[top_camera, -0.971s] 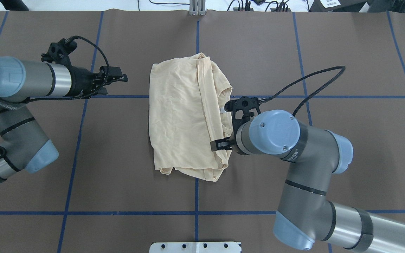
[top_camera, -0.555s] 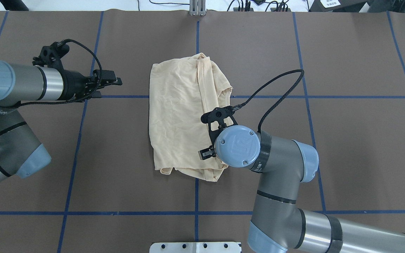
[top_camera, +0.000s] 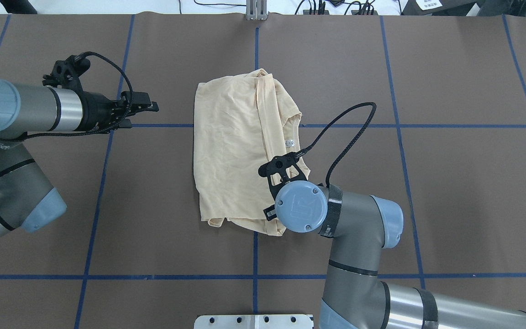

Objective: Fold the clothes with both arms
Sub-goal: 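Lower the right gripper onto the shirt's side edge to adjust it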

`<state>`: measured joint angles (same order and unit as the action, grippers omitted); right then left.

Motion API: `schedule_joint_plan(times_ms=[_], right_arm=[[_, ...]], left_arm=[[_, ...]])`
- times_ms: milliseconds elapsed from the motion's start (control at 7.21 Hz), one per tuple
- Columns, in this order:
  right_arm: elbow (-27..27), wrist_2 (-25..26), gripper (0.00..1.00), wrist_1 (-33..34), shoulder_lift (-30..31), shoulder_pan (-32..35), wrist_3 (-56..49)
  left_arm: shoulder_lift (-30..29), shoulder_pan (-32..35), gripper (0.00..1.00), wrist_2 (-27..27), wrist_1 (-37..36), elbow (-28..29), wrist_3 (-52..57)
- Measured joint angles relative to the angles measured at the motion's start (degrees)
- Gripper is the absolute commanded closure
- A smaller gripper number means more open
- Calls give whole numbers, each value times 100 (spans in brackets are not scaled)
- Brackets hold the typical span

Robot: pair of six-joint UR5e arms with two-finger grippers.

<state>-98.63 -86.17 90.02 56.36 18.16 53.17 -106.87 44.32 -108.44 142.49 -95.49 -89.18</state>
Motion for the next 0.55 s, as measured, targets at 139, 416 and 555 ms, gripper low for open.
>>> schedule_joint_plan(times_ms=[139,416,555], right_arm=[[25,3,1,6,6,-1,-24],[81,4,1,16,19,39,-85],[117,-3,1,24,26,80,-132]], left_arm=[[-3,-14,0,4,-1,9,-21],[-26,-29,0,14,-1,36,-62],[-44,-33,0,20,-1,52,-71]])
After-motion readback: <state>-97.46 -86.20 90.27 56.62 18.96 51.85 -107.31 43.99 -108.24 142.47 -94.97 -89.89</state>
